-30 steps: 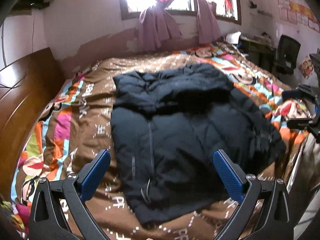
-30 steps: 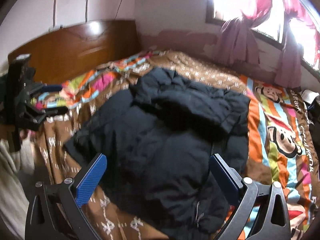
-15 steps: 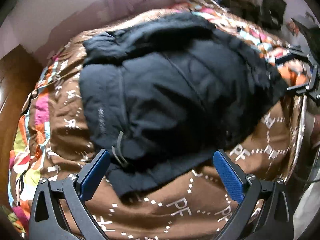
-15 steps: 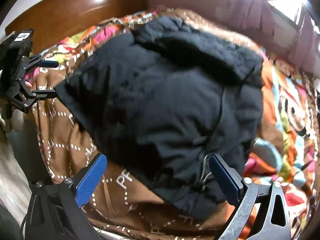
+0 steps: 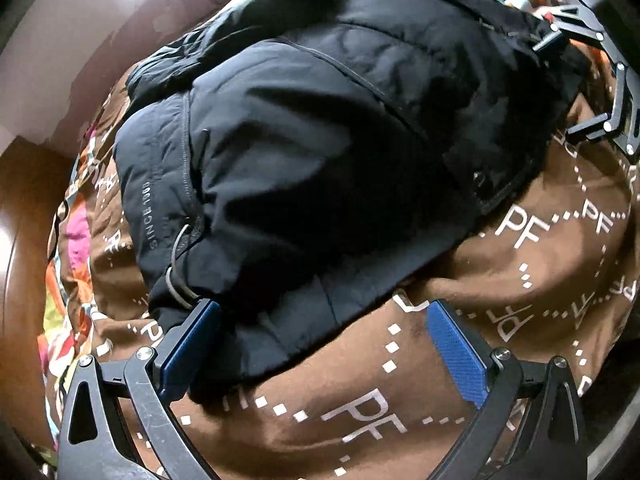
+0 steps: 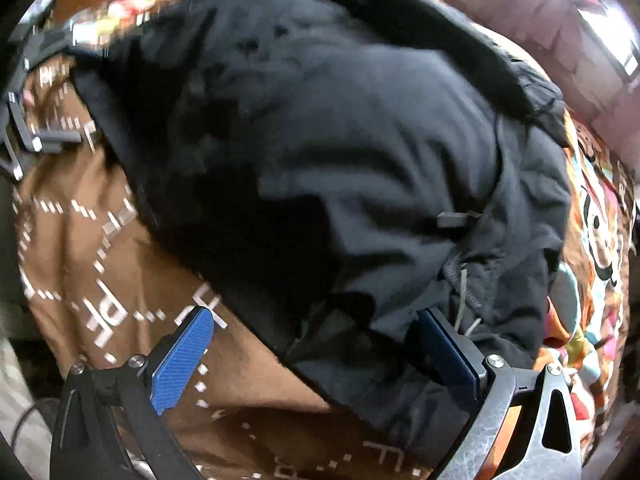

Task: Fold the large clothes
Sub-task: 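Grasp the jacket side edge with both tools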

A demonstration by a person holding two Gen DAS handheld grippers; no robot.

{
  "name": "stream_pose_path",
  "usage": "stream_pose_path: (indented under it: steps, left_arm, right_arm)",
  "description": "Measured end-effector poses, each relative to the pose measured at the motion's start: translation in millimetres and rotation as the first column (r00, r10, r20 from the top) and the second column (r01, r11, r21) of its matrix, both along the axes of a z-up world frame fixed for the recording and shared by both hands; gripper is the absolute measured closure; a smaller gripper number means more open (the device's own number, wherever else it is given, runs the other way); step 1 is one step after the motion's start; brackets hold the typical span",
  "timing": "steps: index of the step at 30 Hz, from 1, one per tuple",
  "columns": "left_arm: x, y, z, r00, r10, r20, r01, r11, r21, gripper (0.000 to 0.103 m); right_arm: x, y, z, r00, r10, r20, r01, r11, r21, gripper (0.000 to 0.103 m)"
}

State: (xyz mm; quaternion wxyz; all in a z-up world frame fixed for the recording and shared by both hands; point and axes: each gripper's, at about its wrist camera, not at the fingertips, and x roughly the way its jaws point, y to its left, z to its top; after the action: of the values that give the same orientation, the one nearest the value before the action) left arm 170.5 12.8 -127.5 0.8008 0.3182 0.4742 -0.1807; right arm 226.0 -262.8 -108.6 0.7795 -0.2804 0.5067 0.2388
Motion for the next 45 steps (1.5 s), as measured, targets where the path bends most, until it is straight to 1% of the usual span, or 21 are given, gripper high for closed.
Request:
stream_pose_path:
  steps: [1, 3, 7, 10, 13, 17, 18, 19, 21, 22, 24, 25, 26, 27, 29, 33, 36, 39, 41, 43, 45]
  left_arm:
    - [1, 0, -3, 1.000, -0.001, 0.001, 0.001, 1.000, 0.006, 0.002]
    - [4, -1, -9, 1.000, 0.000, 0.004, 0.000, 1.000, 0.018, 0.002]
    - [10, -1, -16, 1.000, 0.014, -0.001, -0.013, 1.000, 0.028, 0.002]
    - [12, 0, -17, 1.000, 0.021, -0.003, -0.021, 1.000, 0.022, 0.002]
    - [14, 2, -15, 1.000, 0.026, 0.001, -0.026, 1.000, 0.015, 0.002]
    - [13, -1, -16, 1.000, 0.023, 0.013, -0.024, 1.000, 0.017, 0.002]
    - [12, -1, -16, 1.000, 0.024, 0.014, -0.024, 1.000, 0.016, 0.002]
    - [10, -2, -16, 1.000, 0.025, 0.013, -0.025, 1.000, 0.016, 0.002]
    - [9, -3, -15, 1.000, 0.025, 0.014, -0.025, 1.000, 0.012, 0.002]
    - [8, -4, -15, 1.000, 0.023, 0.014, -0.024, 1.000, 0.010, 0.002]
    - [7, -5, -15, 1.000, 0.019, 0.014, -0.019, 1.000, 0.006, 0.002]
    - [9, -3, -15, 1.000, 0.016, 0.016, -0.016, 1.000, 0.005, 0.002]
    - [8, -4, -15, 1.000, 0.011, 0.021, -0.012, 1.000, 0.005, 0.002]
    - [7, -5, -14, 1.000, 0.004, 0.030, -0.004, 1.000, 0.002, 0.002]
    - [6, -7, -13, 0.999, -0.012, 0.048, 0.012, 1.000, 0.009, 0.002]
    - [4, -12, -13, 0.996, -0.026, 0.079, 0.024, 0.999, 0.027, 0.002]
    - [5, -14, -12, 0.994, -0.024, 0.108, 0.019, 0.999, 0.042, 0.002]
    - [6, -15, -10, 0.994, -0.007, 0.108, 0.005, 1.000, 0.020, 0.002]
    - [7, -15, -7, 0.993, 0.003, 0.115, -0.004, 1.000, 0.009, 0.002]
    - [9, -16, -4, 0.992, 0.010, 0.128, -0.010, 1.000, -0.002, 0.002]
    - [11, -15, -4, 0.992, 0.011, 0.127, -0.010, 1.000, -0.005, 0.002]
  right_arm:
    - [0, 2, -5, 1.000, 0.015, -0.001, -0.015, 1.000, -0.016, 0.000]
    - [3, 1, -6, 1.000, 0.020, -0.001, -0.020, 1.000, -0.015, 0.000]
    - [13, 0, -3, 0.999, -0.019, 0.031, 0.019, 1.000, -0.009, 0.000]
    - [15, 0, -5, 0.999, -0.031, 0.037, 0.031, 0.999, -0.012, 0.000]
    - [15, 2, -7, 0.998, -0.013, 0.069, 0.015, 0.999, -0.034, 0.000]
    - [12, 8, -8, 0.992, -0.016, 0.122, 0.024, 0.998, -0.064, 0.002]
    - [12, 9, -8, 0.991, -0.015, 0.133, 0.024, 0.997, -0.068, 0.003]
    - [12, 13, -8, 0.989, -0.011, 0.145, 0.021, 0.997, -0.072, 0.009]
    - [14, 17, -5, 0.989, -0.005, 0.150, 0.017, 0.997, -0.075, 0.028]
    - [15, 19, -3, 0.989, -0.007, 0.147, 0.018, 0.997, -0.073, 0.032]
    - [21, 23, 1, 0.991, -0.008, 0.133, 0.017, 0.998, -0.067, 0.045]
    - [24, 25, 5, 0.993, -0.009, 0.122, 0.016, 0.998, -0.055, 0.049]
    - [32, 30, 12, 0.995, -0.012, 0.100, 0.016, 0.999, -0.033, 0.058]
    - [40, 34, 21, 0.997, -0.020, 0.077, 0.020, 1.000, -0.007, 0.063]
    - [51, 35, 36, 0.999, -0.032, 0.033, 0.031, 0.999, 0.035, 0.070]
    - [74, 32, 63, 0.995, -0.070, -0.075, 0.079, 0.990, 0.120, 0.073]
    - [97, 20, 83, 0.981, -0.114, -0.155, 0.144, 0.969, 0.203, 0.074]
    - [103, 18, 99, 0.970, -0.143, -0.195, 0.192, 0.945, 0.266, 0.074]
    - [112, 12, 109, 0.961, -0.163, -0.222, 0.229, 0.922, 0.313, 0.075]
    - [120, 6, 120, 0.956, -0.175, -0.237, 0.252, 0.901, 0.352, 0.076]
    - [119, 8, 127, 0.954, -0.182, -0.237, 0.262, 0.891, 0.370, 0.076]
